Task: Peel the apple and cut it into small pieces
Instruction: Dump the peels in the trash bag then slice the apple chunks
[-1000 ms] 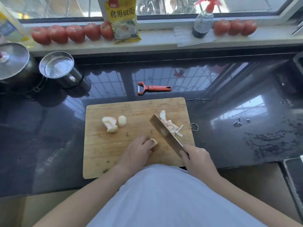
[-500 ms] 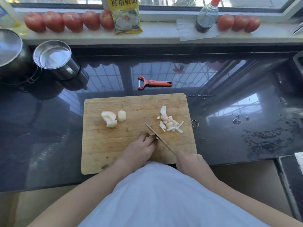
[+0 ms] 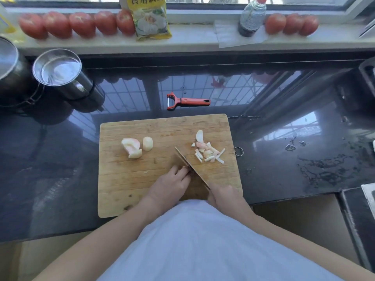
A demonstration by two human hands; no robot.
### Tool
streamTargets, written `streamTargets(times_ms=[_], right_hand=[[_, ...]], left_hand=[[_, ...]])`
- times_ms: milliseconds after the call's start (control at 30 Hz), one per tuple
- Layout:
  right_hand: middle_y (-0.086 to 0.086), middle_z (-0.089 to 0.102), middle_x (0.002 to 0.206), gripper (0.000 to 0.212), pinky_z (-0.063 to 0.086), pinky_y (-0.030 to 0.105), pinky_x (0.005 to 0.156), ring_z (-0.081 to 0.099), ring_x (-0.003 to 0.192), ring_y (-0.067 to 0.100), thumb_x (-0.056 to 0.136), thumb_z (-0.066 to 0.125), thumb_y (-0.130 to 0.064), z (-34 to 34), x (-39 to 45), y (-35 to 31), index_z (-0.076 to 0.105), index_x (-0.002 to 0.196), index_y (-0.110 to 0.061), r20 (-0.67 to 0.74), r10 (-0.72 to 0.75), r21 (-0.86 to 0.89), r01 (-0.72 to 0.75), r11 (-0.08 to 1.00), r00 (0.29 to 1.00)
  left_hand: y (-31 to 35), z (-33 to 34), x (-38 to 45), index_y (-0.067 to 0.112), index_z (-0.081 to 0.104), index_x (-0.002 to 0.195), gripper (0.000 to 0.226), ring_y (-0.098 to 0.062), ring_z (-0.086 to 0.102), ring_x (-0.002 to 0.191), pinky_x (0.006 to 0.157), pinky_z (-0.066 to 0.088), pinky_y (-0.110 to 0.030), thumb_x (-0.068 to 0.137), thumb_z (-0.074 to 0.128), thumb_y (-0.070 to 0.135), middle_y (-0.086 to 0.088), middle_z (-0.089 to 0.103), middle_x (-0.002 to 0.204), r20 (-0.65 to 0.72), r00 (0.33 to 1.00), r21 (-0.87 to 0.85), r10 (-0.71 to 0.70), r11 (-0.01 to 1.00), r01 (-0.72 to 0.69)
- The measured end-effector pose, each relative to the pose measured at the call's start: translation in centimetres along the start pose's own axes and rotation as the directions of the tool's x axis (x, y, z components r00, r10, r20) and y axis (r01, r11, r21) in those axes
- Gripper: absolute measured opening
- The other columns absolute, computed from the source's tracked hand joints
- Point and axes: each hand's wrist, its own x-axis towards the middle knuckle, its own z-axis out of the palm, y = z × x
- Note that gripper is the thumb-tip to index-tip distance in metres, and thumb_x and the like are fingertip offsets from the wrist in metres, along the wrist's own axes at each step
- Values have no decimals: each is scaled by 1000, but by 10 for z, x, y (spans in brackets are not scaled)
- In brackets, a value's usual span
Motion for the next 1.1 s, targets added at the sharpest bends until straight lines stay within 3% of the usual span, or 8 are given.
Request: streamTargets(times_ms=[167, 300, 433, 600, 767, 933, 1000, 1100], right_hand=[[13, 66, 82, 14, 45, 41, 63, 60, 78, 39, 92, 47, -13, -1, 11, -5, 59, 97, -9, -163, -59, 119, 78, 990, 985], [2, 49, 55, 17, 44, 40, 44, 47, 49, 34, 80, 56, -3, -6, -16, 16, 47, 72, -15, -301, -123, 105, 162, 981, 946], [-6, 36, 53, 22, 31, 31, 44, 39, 45, 30, 78, 57, -4, -9, -25, 20, 43, 69, -17, -253, -155, 60, 175, 983, 955], [-4, 42, 68, 9, 34, 36, 58, 41, 66, 27, 93, 44, -14, -10, -26, 13, 46, 84, -15, -120, -96, 54, 103, 993, 988], [12, 61, 88, 22, 39, 38, 66, 56, 81, 36, 98, 43, -25, -5, -4, 1, 55, 105, -7, -18, -54, -13, 54, 998, 998], [10, 66, 82, 13, 43, 40, 62, 60, 80, 39, 93, 45, -14, -1, 19, -10, 58, 97, -12, -158, -63, 99, 79, 992, 985], [-7, 52, 63, 9, 45, 41, 57, 54, 65, 33, 89, 48, -11, -4, 10, 0, 55, 86, -18, -235, -110, 149, 147, 978, 966], [-7, 42, 55, 21, 46, 41, 48, 45, 52, 27, 84, 55, -7, -5, -8, 19, 44, 72, -20, -303, -131, 87, 165, 982, 944]], left_hand=[[-2, 2, -8, 8, 60, 132, 51, -27, 58, 112, 63, 61, -32, 82, 69, 14, -6, 58, 130, -1, 999, -79, -48, 996, 47], [-3, 2, -7, 8, 61, 129, 56, -28, 60, 111, 53, 59, -34, 75, 76, 9, -6, 58, 130, 18, 998, -50, -57, 997, 58], [-2, 2, -6, 6, 64, 126, 62, -30, 62, 104, 44, 57, -35, 66, 80, 4, -8, 58, 128, 7, 999, -32, -47, 998, 48], [-3, 6, -6, 9, 65, 128, 54, -27, 61, 106, 50, 59, -33, 75, 70, 6, -5, 60, 131, -26, 999, -10, -34, 999, 34], [-5, 8, -6, 11, 63, 130, 51, -26, 60, 100, 51, 59, -34, 79, 72, 8, -4, 61, 125, -40, 998, -31, -37, 999, 36], [-5, -1, -10, 15, 62, 134, 58, -23, 60, 99, 51, 54, -27, 76, 73, 17, 0, 61, 127, -37, 999, -29, -20, 999, 19], [-6, 2, -11, 15, 63, 132, 57, -25, 61, 98, 51, 54, -28, 75, 73, 10, -1, 60, 129, -53, 999, -16, 5, 1000, -6], [-8, 10, -8, 10, 60, 131, 57, -29, 60, 101, 51, 57, -35, 76, 71, 0, -4, 56, 129, -70, 998, -11, 3, 1000, -4]])
